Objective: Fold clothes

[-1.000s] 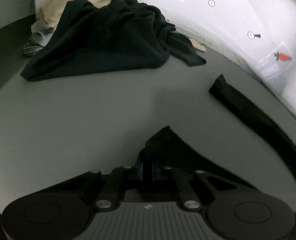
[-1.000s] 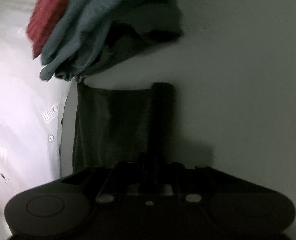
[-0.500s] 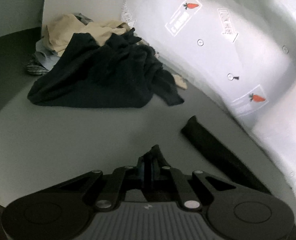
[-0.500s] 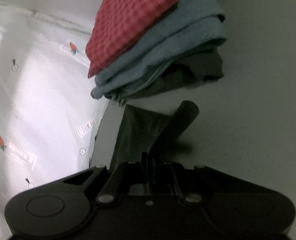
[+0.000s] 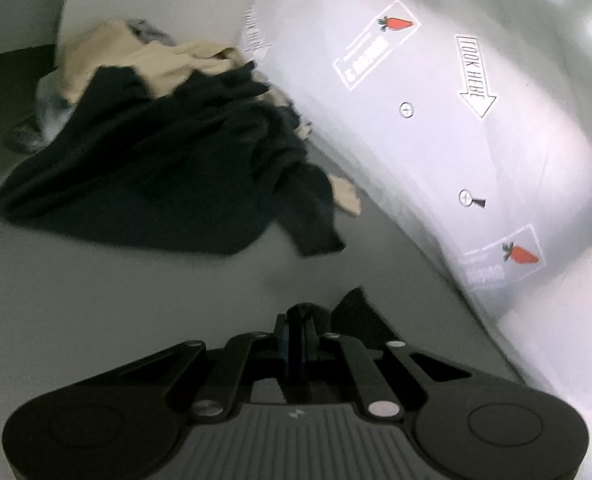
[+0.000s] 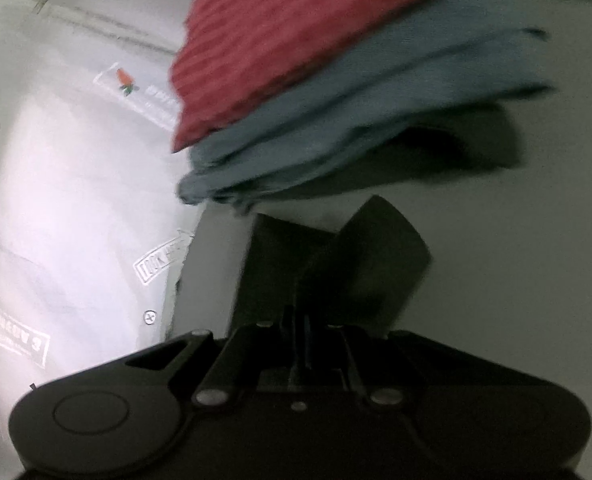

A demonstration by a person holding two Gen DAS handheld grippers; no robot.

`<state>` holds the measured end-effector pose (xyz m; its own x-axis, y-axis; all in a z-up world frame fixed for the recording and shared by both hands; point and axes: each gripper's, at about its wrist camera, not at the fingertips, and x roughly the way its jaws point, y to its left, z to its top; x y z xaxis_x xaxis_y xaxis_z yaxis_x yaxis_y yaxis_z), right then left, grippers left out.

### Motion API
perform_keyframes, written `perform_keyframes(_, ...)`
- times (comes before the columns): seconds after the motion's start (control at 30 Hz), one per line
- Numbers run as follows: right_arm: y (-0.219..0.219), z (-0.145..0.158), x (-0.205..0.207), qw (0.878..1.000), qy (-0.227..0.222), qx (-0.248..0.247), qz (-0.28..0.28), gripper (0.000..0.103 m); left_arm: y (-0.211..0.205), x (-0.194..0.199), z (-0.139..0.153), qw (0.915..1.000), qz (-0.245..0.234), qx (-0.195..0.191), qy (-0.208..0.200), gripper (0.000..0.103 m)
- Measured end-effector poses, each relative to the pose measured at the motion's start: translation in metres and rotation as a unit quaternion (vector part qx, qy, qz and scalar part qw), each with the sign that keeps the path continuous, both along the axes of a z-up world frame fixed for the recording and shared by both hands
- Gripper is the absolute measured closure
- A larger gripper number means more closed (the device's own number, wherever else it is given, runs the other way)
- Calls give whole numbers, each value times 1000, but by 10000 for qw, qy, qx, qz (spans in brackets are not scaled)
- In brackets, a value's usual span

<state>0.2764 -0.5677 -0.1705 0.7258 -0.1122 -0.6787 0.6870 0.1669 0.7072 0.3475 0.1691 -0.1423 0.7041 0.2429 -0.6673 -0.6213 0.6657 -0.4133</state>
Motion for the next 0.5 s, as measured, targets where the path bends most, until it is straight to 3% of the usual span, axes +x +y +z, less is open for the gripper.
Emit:
perform_keyframes(0.23,-6,-2,90,9989,210,-294,285,99,-2,83,-7,9998,-7,-140,126,98)
perform_keyframes(0.47,-8,-25,173,9933,688,-674,636,97,-2,173,-36,9976,70,-186,663,95)
perform_keyframes(0.5,-8,-27,180,9921,750,-738,678,91,1,185,-42,9962,169,-232,818,92)
